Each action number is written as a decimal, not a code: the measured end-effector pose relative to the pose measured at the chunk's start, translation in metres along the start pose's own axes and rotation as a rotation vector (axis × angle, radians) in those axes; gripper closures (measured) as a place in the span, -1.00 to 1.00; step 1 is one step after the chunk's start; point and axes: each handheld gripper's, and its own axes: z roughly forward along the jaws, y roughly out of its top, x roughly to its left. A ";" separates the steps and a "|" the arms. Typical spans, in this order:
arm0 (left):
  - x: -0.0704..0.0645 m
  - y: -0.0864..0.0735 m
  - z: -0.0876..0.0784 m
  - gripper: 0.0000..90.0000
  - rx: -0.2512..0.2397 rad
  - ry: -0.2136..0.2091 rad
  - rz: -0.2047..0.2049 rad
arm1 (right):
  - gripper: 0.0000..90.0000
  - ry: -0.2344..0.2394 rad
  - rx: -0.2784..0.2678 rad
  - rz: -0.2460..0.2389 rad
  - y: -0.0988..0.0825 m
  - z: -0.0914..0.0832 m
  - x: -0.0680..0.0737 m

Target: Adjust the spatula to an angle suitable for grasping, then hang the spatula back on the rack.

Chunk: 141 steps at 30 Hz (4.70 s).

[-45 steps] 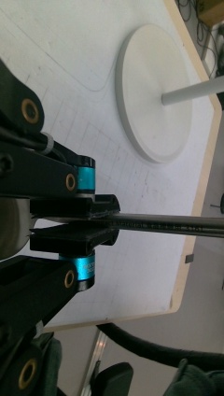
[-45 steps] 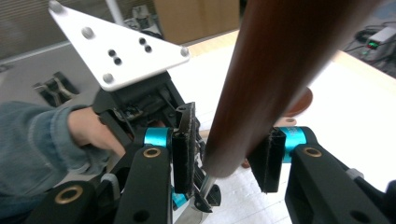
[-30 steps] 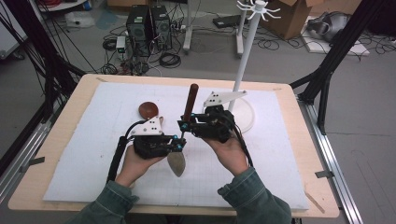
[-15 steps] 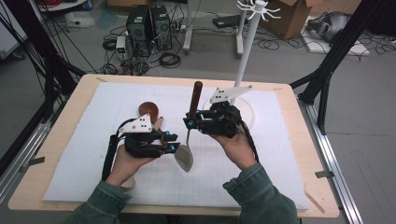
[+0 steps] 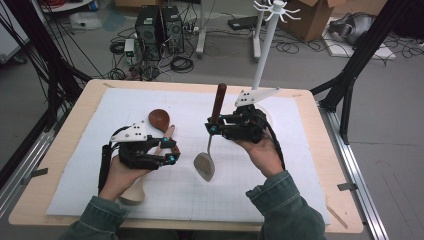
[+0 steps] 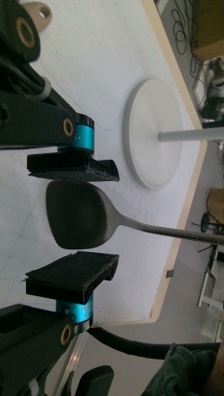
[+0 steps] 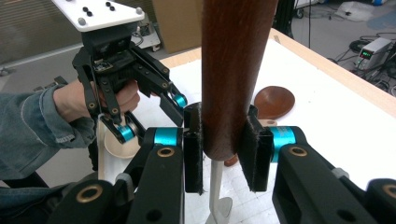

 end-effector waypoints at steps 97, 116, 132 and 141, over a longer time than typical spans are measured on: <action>0.030 -0.024 -0.086 -0.85 -0.063 0.225 -0.082 | 0.63 -0.190 0.066 0.054 0.098 -0.077 -0.121; 0.027 -0.024 -0.083 -0.85 -0.065 0.212 -0.081 | 0.62 -0.222 0.059 0.049 0.091 -0.079 -0.119; 0.028 -0.023 -0.085 -0.85 -0.073 0.214 -0.082 | 0.63 -0.264 0.069 0.033 0.095 -0.075 -0.111; 0.029 -0.024 -0.087 -0.85 -0.080 0.215 -0.087 | 0.63 -0.291 0.071 0.034 0.110 -0.068 -0.107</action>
